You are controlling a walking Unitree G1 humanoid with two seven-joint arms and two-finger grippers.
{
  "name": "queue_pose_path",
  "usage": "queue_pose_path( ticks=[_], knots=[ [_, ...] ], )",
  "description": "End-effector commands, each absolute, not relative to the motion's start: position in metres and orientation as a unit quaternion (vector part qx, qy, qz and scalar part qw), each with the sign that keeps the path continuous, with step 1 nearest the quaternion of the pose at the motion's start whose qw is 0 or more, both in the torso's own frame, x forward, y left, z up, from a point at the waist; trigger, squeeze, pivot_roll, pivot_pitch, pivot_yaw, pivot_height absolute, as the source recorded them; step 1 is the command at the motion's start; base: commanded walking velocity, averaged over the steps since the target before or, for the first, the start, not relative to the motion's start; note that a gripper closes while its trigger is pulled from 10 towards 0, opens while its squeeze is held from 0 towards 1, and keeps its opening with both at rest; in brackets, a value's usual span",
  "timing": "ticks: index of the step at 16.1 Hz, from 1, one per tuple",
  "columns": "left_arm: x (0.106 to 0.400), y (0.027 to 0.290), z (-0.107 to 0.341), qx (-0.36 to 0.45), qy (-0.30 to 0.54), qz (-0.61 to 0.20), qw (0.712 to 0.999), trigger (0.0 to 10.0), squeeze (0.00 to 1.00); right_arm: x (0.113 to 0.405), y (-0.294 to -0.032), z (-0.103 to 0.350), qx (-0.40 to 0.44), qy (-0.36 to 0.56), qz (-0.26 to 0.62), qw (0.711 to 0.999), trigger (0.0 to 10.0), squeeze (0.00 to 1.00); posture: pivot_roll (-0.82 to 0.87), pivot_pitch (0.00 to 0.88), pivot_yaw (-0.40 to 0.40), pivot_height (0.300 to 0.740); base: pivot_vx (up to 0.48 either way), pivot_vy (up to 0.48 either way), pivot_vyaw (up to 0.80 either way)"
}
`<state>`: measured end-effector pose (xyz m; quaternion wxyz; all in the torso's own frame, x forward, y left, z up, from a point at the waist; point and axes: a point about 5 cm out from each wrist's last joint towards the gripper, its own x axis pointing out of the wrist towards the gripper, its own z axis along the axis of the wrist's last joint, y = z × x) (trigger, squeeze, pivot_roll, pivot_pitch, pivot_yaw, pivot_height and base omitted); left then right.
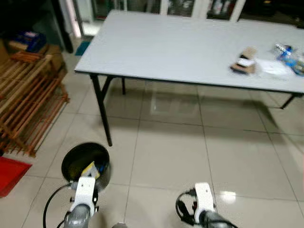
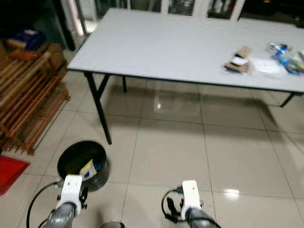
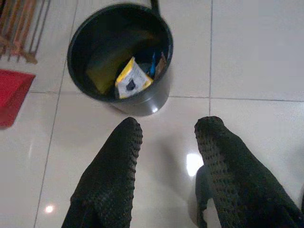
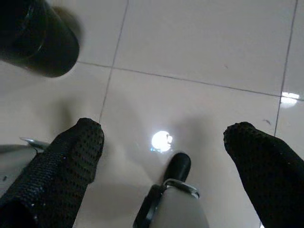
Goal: Picking trash to rubbish bin
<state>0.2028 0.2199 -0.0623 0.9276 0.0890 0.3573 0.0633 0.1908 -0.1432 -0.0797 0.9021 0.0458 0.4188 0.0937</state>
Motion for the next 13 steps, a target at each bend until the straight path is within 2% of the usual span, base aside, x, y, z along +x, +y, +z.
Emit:
queue_pose_path(
  ticks=[1, 3, 7, 8, 11, 13],
  knots=[
    [0.2018, 0.2182, -0.0636, 0.087, 0.362, 0.061, 0.926, 10.0, 0.0, 0.1867, -0.1472, -0.0818, 0.051, 0.425, 0.085, 0.899, 10.0, 0.0, 0.0, 0.084, -0.062, 0.74, 0.0, 0.0, 0.0],
    [0.2022, 0.2188, -0.063, 0.099, 0.361, 0.062, 0.925, 10.0, 0.0, 0.1868, -0.147, -0.0818, 0.051, 0.426, 0.087, 0.899, 10.0, 0.0, 0.0, 0.084, -0.063, 0.74, 0.0, 0.0, 0.0],
    [0.2022, 0.2203, -0.0629, 0.1, 0.361, 0.07, 0.924, 10.0, 0.0, 0.188, -0.1471, -0.0811, 0.036, 0.424, 0.095, 0.9, 10.0, 0.0, 0.0, 0.082, -0.065, 0.74, 0.0, -0.465, 0.0],
    [0.2023, 0.2204, -0.0628, 0.1, 0.361, 0.071, 0.924, 10.0, 0.0, 0.1862, -0.1468, -0.0825, 0.016, 0.432, 0.1, 0.896, 10.0, 0.0, 0.0, 0.081, -0.065, 0.74, 0.0, -0.435, 0.8],
    [0.2023, 0.2204, -0.0628, 0.101, 0.361, 0.071, 0.924, 10.0, 0.0, 0.1858, -0.1457, -0.0825, 0.029, 0.429, 0.099, 0.897, 10.0, 0.0, 0.0, 0.082, -0.066, 0.74, 0.0, -0.435, 0.8],
    [0.2021, 0.2206, -0.0629, 0.102, 0.361, 0.072, 0.924, 10.0, 0.0, 0.1856, -0.1461, -0.0824, 0.048, 0.428, 0.09, 0.898, 10.0, 0.0, 0.0, 0.084, -0.066, 0.74, 0.0, -0.448, 0.0]
  ],
)
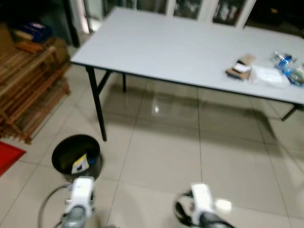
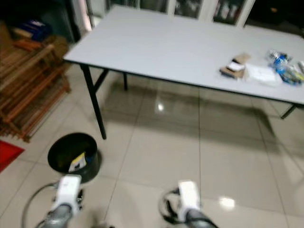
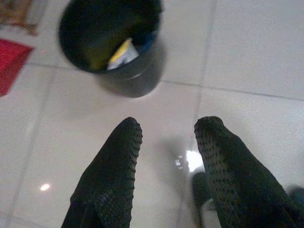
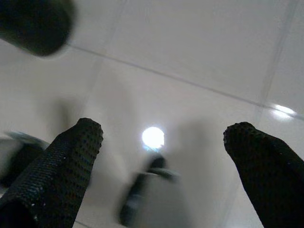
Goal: Picking trash to rubbish bin
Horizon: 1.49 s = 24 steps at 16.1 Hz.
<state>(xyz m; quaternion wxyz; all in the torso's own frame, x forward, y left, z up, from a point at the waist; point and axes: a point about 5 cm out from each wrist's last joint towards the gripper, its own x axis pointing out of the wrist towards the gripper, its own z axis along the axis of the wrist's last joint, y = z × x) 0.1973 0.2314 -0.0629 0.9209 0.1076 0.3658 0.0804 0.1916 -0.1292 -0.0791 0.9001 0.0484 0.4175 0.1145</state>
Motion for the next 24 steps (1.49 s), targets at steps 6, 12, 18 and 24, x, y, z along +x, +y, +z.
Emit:
queue_pose_path(
  ticks=[6, 12, 18, 24],
  knots=[
    [0.2021, 0.2201, -0.0629, 0.1, 0.361, 0.073, 0.924, 10.0, 0.0, 0.1863, -0.1466, -0.082, 0.043, 0.427, 0.096, 0.898, 10.0, 0.0, 0.0, 0.084, -0.068, 0.74, 0.0, -0.449, 0.0],
    [0.2019, 0.2197, -0.0631, 0.1, 0.36, 0.073, 0.925, 10.0, 0.0, 0.1873, -0.1485, -0.0814, 0.048, 0.424, 0.088, 0.9, 10.0, 0.0, 0.0, 0.084, -0.07, 0.74, 0.0, -0.445, 0.0],
    [0.2018, 0.2203, -0.063, 0.101, 0.361, 0.073, 0.924, 10.0, 0.0, 0.188, -0.1491, -0.0812, 0.054, 0.424, 0.078, 0.901, 10.0, 0.0, 0.0, 0.084, -0.068, 0.74, 0.0, -0.441, -0.37],
    [0.2042, 0.2175, -0.0622, 0.104, 0.358, 0.064, 0.926, 10.0, 0.0, 0.1893, -0.1493, -0.0804, 0.052, 0.419, 0.08, 0.903, 10.0, 0.0, 0.0, 0.083, -0.07, 0.74, 0.0, -0.352, 0.0]
  ],
)
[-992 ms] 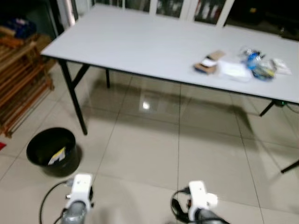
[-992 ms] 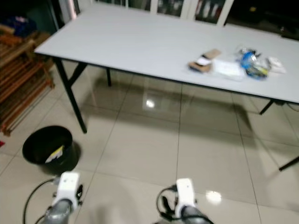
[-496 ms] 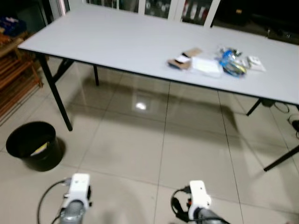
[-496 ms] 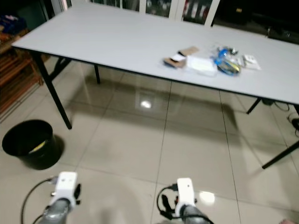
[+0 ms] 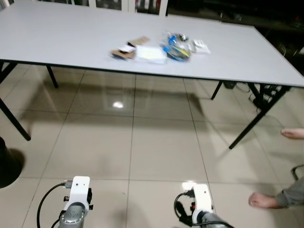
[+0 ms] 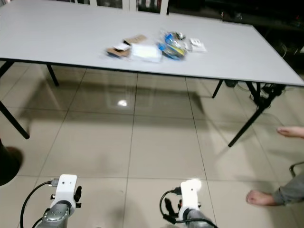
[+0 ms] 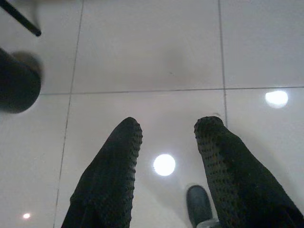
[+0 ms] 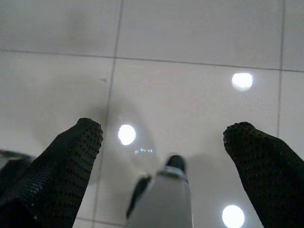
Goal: Picking trash to rubbish bin
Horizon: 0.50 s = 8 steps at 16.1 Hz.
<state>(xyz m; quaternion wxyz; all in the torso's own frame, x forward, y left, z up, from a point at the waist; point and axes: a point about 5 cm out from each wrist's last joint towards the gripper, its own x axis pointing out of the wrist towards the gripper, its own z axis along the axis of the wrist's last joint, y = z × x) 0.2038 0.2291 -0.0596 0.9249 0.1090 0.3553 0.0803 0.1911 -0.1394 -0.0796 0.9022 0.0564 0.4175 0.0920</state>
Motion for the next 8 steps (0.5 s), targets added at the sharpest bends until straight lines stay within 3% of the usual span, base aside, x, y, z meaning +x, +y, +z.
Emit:
queue_pose_path(
  ticks=[1, 8],
  knots=[
    [0.206, 0.216, -0.061, 0.105, 0.355, 0.061, 0.927, 10.0, 0.0, 0.19, -0.149, -0.08, 0.052, 0.419, 0.08, 0.903, 10.0, 0.0, -0.01, 0.084, -0.069, 0.74, 0.0, 0.0, 0.0],
    [0.242, 0.206, -0.036, 0.111, 0.277, 0.035, 0.954, 10.0, 0.0, 0.212, -0.146, -0.066, 0.037, 0.371, 0.096, 0.923, 10.0, 0.0, -0.01, 0.087, -0.069, 0.74, 0.0, 0.0, 0.0]
  ],
)
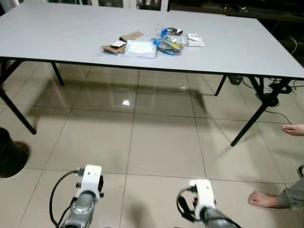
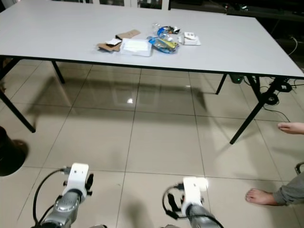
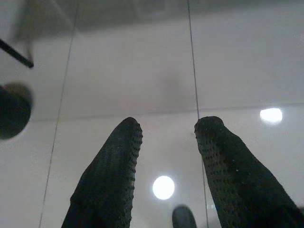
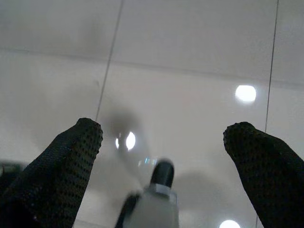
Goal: Picking trash to rubbish bin
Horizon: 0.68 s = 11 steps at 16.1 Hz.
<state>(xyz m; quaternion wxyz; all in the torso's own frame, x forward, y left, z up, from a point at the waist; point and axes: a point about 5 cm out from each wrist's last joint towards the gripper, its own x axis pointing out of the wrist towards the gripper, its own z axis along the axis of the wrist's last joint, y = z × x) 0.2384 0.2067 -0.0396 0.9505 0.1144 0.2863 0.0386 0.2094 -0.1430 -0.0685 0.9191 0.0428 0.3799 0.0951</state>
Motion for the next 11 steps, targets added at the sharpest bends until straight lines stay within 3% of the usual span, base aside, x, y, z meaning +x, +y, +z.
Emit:
queue_pose_path(
  ticks=[1, 4, 7, 11],
  knots=[
    [0.267, 0.198, -0.013, 0.104, 0.206, 0.025, 0.973, 10.0, 0.0, 0.237, -0.15, -0.048, 0.023, 0.311, 0.083, 0.946, 10.0, 0.0, -0.01, 0.086, -0.066, 0.74, 0.0, 0.0, 0.0],
    [0.302, 0.187, 0.034, 0.1, 0.082, 0.016, 0.991, 10.0, 0.0, 0.293, -0.162, 0.009, 0.004, 0.165, 0.041, 0.985, 10.0, 0.0, -0.01, 0.078, -0.061, 0.74, 0.0, 0.0, 0.0],
    [0.319, 0.183, 0.071, 0.111, 0.001, 0.015, 0.994, 10.0, 0.0, 0.323, -0.164, 0.061, 0.003, 0.047, 0.022, 0.999, 10.0, 0.0, -0.01, 0.068, -0.054, 0.74, 0.0, 0.0, 0.0],
    [0.324, 0.175, 0.124, 0.109, -0.101, 0.002, 0.989, 10.0, 0.0, 0.338, -0.149, 0.131, 0.002, -0.094, 0.042, 0.995, 10.0, 0.0, -0.01, 0.045, -0.051, 0.74, 0.0, 0.0, 0.0]
  ],
)
